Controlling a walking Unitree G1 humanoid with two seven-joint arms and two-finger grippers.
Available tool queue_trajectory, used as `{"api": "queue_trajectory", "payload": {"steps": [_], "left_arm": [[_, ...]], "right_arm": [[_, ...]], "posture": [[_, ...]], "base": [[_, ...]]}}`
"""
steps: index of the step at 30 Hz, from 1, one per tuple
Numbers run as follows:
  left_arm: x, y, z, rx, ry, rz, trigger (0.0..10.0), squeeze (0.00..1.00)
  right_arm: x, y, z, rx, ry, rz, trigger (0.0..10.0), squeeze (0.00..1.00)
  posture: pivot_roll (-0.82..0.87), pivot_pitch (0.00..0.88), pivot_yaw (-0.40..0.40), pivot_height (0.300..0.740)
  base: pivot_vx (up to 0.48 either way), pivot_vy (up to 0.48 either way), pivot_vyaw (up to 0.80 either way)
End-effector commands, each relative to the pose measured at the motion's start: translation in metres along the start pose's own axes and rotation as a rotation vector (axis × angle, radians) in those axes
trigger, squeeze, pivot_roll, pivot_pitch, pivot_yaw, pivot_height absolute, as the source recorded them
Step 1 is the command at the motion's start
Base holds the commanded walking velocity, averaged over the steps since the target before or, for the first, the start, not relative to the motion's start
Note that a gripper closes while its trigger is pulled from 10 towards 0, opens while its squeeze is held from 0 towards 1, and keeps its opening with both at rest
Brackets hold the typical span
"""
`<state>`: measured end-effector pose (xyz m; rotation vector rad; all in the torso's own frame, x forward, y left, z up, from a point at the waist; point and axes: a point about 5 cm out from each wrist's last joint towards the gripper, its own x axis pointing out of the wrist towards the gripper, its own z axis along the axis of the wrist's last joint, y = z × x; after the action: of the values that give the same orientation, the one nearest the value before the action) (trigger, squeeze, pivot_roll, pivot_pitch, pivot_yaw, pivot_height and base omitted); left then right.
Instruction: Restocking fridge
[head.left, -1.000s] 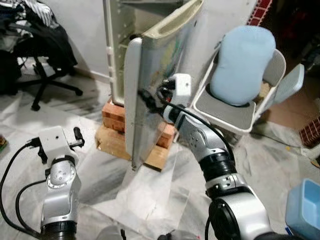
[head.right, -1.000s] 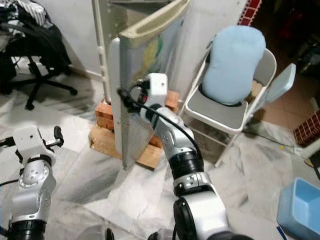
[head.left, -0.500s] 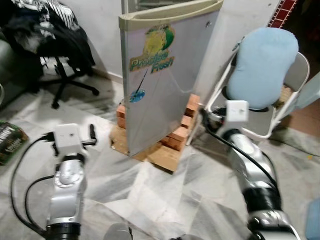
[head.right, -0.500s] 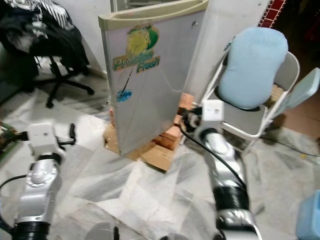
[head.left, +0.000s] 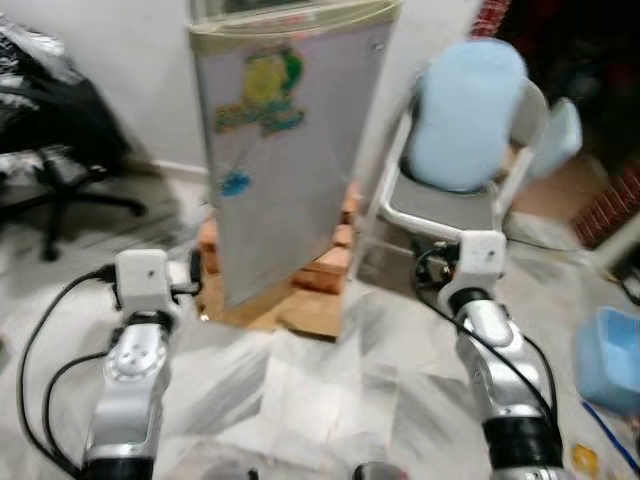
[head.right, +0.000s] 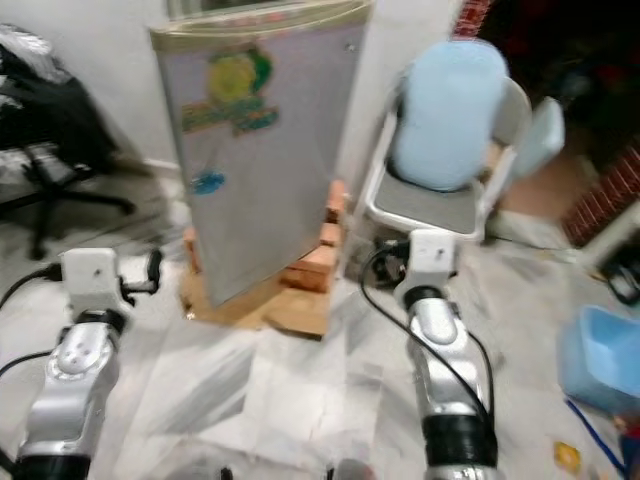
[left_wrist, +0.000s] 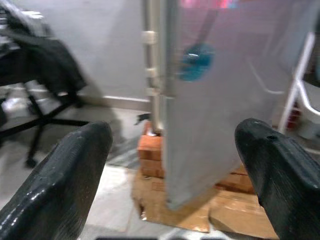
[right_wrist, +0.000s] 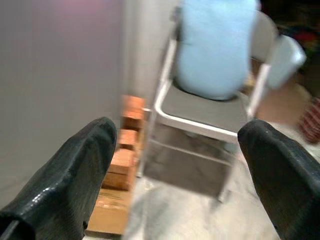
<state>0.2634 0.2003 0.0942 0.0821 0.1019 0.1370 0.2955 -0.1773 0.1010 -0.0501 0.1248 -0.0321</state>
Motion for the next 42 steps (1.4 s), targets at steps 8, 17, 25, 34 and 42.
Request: {"api": "queue_trajectory", "payload": {"steps": [8, 17, 25, 34, 42], "left_arm": [[0.0032, -0.0045, 0.0023, -0.034, 0.001, -0.015, 10.0, 0.0], [0.0043, -0.0035, 0.0025, -0.016, -0.007, -0.017, 10.0, 0.0], [0.0038, -0.0077, 0.0027, -0.018, -0.016, -0.056, 10.0, 0.0], [0.0042, -0.0087, 0.0013, -0.015, -0.013, -0.057, 10.0, 0.0], [0.0031, -0.0093, 0.0011, -0.007, -0.009, -0.051, 10.0, 0.0]], "right_arm": [[-0.0029, -0.011, 0.0032, -0.007, -0.008, -0.052, 10.0, 0.0], [-0.0064, -0.0132, 0.0007, -0.001, -0.007, -0.076, 10.0, 0.0], [-0.0052, -0.0138, 0.0036, 0.004, -0.019, -0.08, 10.0, 0.0], [-0.0057, -0.0161, 0.0035, 0.003, -0.02, -0.088, 10.0, 0.0], [-0.0047, -0.0147, 0.0048, 0.017, -0.027, -0.084, 10.0, 0.0]], "posture": [[0.03, 0.0, -0.053, 0.74], [0.03, 0.0, -0.053, 0.74], [0.02, 0.0, -0.047, 0.74], [0.02, 0.0, -0.047, 0.74], [0.02, 0.0, -0.045, 0.74]], "base": [[0.0, 0.48, -0.8], [0.0, 0.48, -0.8], [0.204, 0.378, -0.8], [0.342, 0.336, -0.8], [0.222, 0.121, -0.54]]}}
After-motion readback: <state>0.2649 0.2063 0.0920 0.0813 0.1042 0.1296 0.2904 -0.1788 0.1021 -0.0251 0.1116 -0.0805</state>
